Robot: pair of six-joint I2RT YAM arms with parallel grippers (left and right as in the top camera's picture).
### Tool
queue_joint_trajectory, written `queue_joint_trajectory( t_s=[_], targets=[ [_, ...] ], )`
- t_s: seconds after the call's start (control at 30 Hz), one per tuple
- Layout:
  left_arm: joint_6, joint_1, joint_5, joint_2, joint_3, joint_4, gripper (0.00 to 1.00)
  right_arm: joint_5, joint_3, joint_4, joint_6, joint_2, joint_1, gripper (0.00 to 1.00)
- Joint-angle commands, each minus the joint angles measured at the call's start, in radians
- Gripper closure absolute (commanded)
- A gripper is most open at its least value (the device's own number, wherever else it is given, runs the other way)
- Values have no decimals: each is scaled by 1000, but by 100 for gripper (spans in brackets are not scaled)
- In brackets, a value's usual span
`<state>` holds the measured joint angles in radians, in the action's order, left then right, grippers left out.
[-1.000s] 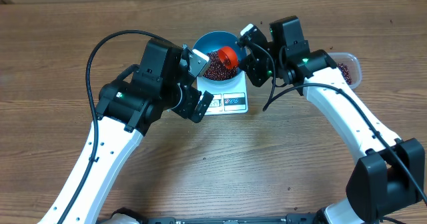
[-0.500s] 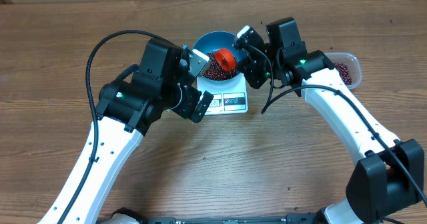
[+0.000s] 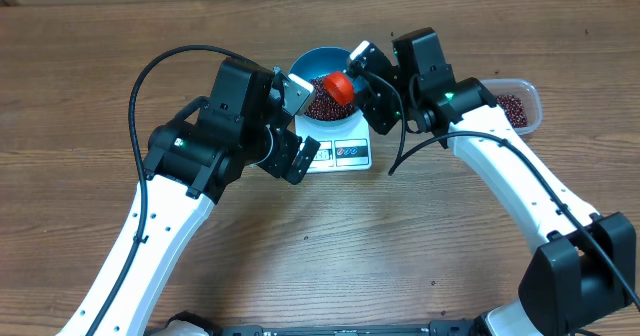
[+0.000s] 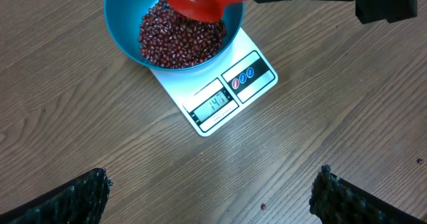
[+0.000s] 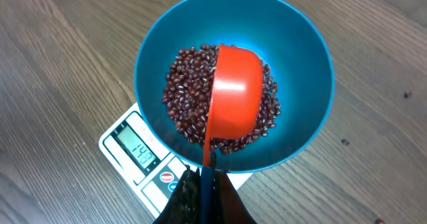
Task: Scoop item into bowl and weigh 150g on scale
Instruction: 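Carry the empty scoop right and dip it into the bean tub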
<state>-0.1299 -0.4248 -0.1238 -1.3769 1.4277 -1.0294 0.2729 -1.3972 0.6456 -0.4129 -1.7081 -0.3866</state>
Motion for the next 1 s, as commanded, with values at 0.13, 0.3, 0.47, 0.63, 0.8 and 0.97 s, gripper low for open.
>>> queue_joint_trajectory(
  t_s=[0.13,0.3,0.47,0.63,0.8,0.97],
  targets=[
    [10,-1,0,-3,7,2,0,181,-26,-26,209,168,129,96],
    [10,-1,0,-3,7,2,0,411,-26,44,254,243,342,96],
    [10,-1,0,-3,7,2,0,424,-26,146,283,244,540,96],
    [10,-1,0,-3,7,2,0,186,-25,240,283,241,682,96],
    [10,-1,0,-3,7,2,0,-68,-24,319,201,213,700,96],
    [10,-1,0,-3,7,2,0,-131,-23,351,116,148,694,96]
  ],
)
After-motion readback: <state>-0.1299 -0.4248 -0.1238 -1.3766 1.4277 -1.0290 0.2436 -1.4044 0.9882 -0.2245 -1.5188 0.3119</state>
